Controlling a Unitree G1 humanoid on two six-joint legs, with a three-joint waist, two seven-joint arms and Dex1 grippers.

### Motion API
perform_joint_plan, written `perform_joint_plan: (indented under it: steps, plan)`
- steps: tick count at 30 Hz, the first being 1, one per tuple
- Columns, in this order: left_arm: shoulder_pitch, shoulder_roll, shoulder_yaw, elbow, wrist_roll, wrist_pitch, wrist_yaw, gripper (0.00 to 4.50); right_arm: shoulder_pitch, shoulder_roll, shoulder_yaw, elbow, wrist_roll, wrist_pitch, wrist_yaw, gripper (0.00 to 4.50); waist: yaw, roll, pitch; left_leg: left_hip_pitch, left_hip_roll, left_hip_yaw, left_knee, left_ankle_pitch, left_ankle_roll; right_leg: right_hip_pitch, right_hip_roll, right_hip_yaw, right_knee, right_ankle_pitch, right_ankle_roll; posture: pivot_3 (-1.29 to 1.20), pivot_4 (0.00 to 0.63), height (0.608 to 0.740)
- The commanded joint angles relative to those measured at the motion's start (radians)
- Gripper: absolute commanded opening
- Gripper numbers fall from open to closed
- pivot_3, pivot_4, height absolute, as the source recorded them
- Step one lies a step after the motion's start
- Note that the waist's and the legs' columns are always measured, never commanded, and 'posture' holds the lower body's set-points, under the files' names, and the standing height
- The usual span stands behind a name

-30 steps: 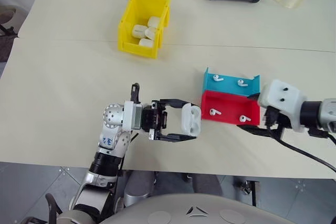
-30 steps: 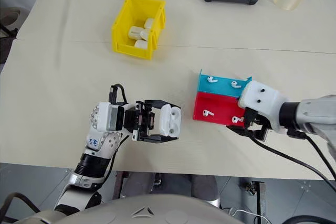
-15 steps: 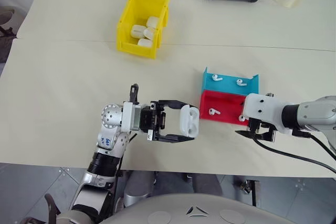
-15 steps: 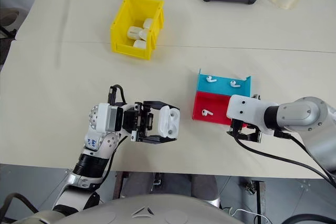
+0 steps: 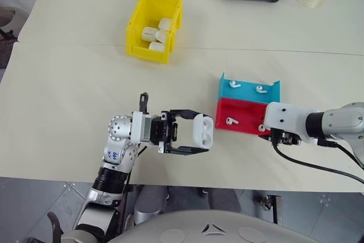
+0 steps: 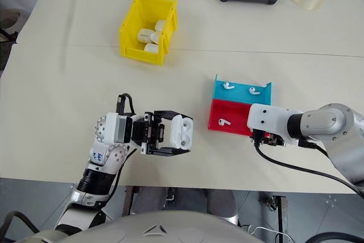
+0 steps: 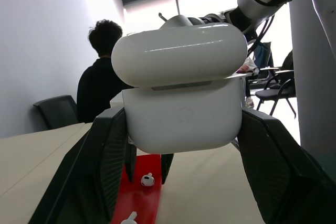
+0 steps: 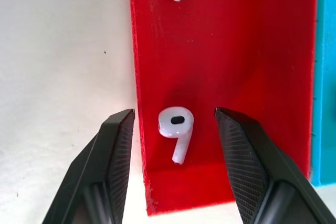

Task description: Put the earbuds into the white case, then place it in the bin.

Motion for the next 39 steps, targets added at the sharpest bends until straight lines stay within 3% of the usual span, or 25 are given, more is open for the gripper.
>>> perform_joint_plan:
  steps: [1, 3, 6, 10, 11, 19, 23, 27, 31, 36, 39]
  plan:
    - [-0.001, 0.001, -0.004, -0.041, -0.014, 0.0, 0.009, 2.79, -0.011, 0.01, 0.003, -0.003, -0.019, -0.005, 0.011, 2.51, 0.0, 0.0, 0.0, 0.0, 0.0, 0.0, 0.0, 0.0, 0.0, 0.0, 0.0, 0.0, 0.0, 0.0, 0.0, 0.0, 0.15, 0.74]
    - [-0.001, 0.001, -0.005, -0.043, -0.014, 0.002, 0.011, 2.79, -0.007, 0.013, 0.004, 0.0, -0.026, -0.006, 0.015, 2.51, 0.0, 0.0, 0.0, 0.0, 0.0, 0.0, 0.0, 0.0, 0.0, 0.0, 0.0, 0.0, 0.0, 0.0, 0.0, 0.0, 0.15, 0.74]
    - [-0.001, 0.002, -0.006, -0.045, -0.013, 0.004, 0.012, 2.79, -0.005, 0.019, 0.007, 0.004, -0.031, -0.007, 0.018, 1.94, 0.0, 0.0, 0.0, 0.0, 0.0, 0.0, 0.0, 0.0, 0.0, 0.0, 0.0, 0.0, 0.0, 0.0, 0.0, 0.0, 0.15, 0.74]
    - [-0.003, 0.005, -0.005, -0.05, -0.014, 0.008, 0.015, 2.79, 0.003, 0.016, 0.014, 0.002, -0.034, -0.004, 0.034, 0.6, 0.0, 0.0, 0.0, 0.0, 0.0, 0.0, 0.0, 0.0, 0.0, 0.0, 0.0, 0.0, 0.0, 0.0, 0.0, 0.0, 0.15, 0.74]
    - [-0.003, 0.006, -0.005, -0.05, -0.014, 0.009, 0.015, 2.79, 0.003, 0.018, 0.014, 0.003, -0.036, -0.004, 0.036, 0.47, 0.0, 0.0, 0.0, 0.0, 0.0, 0.0, 0.0, 0.0, 0.0, 0.0, 0.0, 0.0, 0.0, 0.0, 0.0, 0.0, 0.15, 0.74]
    - [-0.008, 0.01, -0.002, -0.049, -0.014, 0.012, 0.013, 2.79, -0.006, 0.031, 0.005, 0.0, -0.032, 0.0, 0.037, 0.47, 0.0, 0.0, 0.0, 0.0, 0.0, 0.0, 0.0, 0.0, 0.0, 0.0, 0.0, 0.0, 0.0, 0.0, 0.0, 0.0, 0.15, 0.74]
    - [-0.006, 0.013, 0.002, -0.046, -0.018, 0.013, 0.009, 2.79, -0.008, 0.067, -0.102, -0.031, 0.063, 0.002, 0.057, 0.47, 0.0, 0.0, 0.0, 0.0, 0.0, 0.0, 0.0, 0.0, 0.0, 0.0, 0.0, 0.0, 0.0, 0.0, 0.0, 0.0, 0.15, 0.74]
    - [-0.006, 0.014, 0.02, -0.034, -0.047, 0.017, -0.007, 2.79, 0.026, 0.172, -0.266, -0.039, 0.181, -0.103, 0.08, 0.47, 0.0, 0.0, 0.0, 0.0, 0.0, 0.0, 0.0, 0.0, 0.0, 0.0, 0.0, 0.0, 0.0, 0.0, 0.0, 0.0, 0.15, 0.74]
    - [-0.033, 0.021, 0.031, -0.002, -0.05, 0.034, -0.013, 2.79, 0.104, 0.417, -0.413, -0.061, 0.315, -0.322, 0.045, 0.47, 0.003, -0.001, 0.0, 0.0, 0.0, 0.0, 0.0, 0.0, 0.0, 0.001, 0.001, -0.001, 0.001, 0.0, 0.0, 0.0, 0.15, 0.74]
    - [-0.051, 0.032, 0.047, 0.016, -0.064, 0.065, -0.016, 2.79, 0.133, 0.616, -0.429, -0.112, 0.421, -0.418, -0.018, 0.47, 0.0, -0.001, 0.0, 0.001, -0.001, 0.0, 0.0, 0.0, 0.0, 0.001, 0.0, 0.0, 0.002, 0.0, 0.0, 0.0, 0.15, 0.74]
    - [-0.085, 0.037, 0.046, 0.025, -0.058, 0.111, -0.004, 2.79, 0.121, 0.725, -0.378, -0.17, 0.466, -0.386, -0.163, 0.47, -0.003, -0.001, 0.0, 0.001, 0.0, 0.0, 0.0, 0.0, -0.001, 0.0, 0.001, 0.0, 0.002, 0.0, 0.0, 0.0, 0.15, 0.74]
